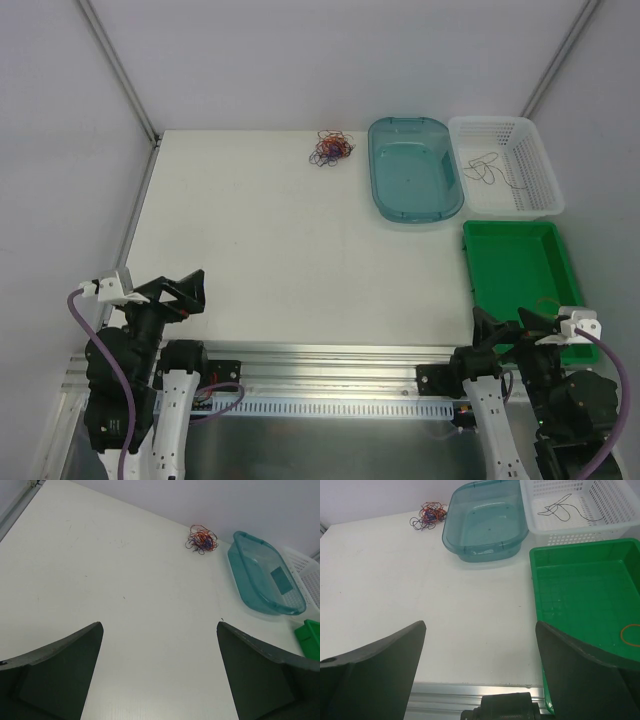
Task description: Untangle the cables
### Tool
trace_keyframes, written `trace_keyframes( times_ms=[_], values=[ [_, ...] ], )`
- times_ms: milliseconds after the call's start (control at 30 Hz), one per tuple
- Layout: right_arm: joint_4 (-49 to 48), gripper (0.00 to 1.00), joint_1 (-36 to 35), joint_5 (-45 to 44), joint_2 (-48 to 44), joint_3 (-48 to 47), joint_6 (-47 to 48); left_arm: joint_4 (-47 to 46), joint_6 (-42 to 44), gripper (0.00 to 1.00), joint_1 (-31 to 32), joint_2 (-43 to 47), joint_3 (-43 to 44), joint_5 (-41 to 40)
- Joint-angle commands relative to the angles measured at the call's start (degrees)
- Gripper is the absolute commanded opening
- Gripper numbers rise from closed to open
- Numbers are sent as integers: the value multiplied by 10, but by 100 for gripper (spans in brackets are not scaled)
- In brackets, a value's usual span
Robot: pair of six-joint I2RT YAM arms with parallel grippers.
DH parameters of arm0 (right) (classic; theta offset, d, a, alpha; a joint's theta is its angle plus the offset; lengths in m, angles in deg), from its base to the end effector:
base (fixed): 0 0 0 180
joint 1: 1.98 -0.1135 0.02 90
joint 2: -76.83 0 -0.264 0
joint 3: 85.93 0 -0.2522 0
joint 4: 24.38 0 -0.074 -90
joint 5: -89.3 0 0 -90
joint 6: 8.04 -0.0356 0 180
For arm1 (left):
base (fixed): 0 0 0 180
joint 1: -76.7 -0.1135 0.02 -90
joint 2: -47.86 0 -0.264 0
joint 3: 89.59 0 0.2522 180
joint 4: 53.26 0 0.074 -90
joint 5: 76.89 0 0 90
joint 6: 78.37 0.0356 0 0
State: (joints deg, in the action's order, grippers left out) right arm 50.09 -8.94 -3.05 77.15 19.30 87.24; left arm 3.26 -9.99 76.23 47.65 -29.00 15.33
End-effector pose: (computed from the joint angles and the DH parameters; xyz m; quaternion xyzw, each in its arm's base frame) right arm -0.0661 -0.0095 0.3579 -0.0610 0.7046 -0.0041 0.7070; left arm -0.0100 -0.0015 0.3411 -0.1169 0.6728 -0.1470 0.7155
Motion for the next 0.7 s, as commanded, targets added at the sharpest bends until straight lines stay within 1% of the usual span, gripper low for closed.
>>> trace_keyframes(
  times_ms=[0, 67, 100, 133, 267, 300, 367, 400, 500, 533, 567, 633, 667],
  values=[
    [-21, 97, 6, 16, -109, 5, -8, -13, -15, 99, -3, 86, -7, -13],
    [-30, 97, 6, 18, -105, 11, -10, -14, -19, 99, -3, 77, -10, -10],
    [-35, 97, 6, 50, -103, 19, -19, -14, -20, 99, -3, 72, -12, -9],
    [-38, 97, 6, 62, -97, 24, -23, -15, -22, 99, -4, 65, -13, -7],
    [-56, 97, 8, 141, -51, 47, -25, -30, -33, 99, -4, 8, -40, -8],
    [-58, 97, 9, 165, -28, 52, -25, -38, -39, 99, -3, 6, -48, -11],
    [-58, 97, 8, 167, -3, 63, -40, -56, -55, 99, -3, -43, -63, -16],
    [-60, 97, 7, 156, 25, 66, -47, -65, -61, 99, -4, -58, -67, -12],
    [-89, 97, 9, 184, 45, 89, -51, -120, -83, 99, -1, -117, -86, 21],
    [-96, 97, 7, 179, 57, 95, -65, -131, -93, 99, -1, -135, -89, 25],
    [-102, 97, 7, 173, 67, 97, -70, -152, -111, 99, -1, -180, -87, 30],
    [-117, 97, 6, 180, 90, 101, -66, -171, -119, 99, -1, -238, -69, 61],
    [-118, 97, 6, 179, 96, 100, -65, -191, -123, 99, -1, -302, -61, 78]
  ],
)
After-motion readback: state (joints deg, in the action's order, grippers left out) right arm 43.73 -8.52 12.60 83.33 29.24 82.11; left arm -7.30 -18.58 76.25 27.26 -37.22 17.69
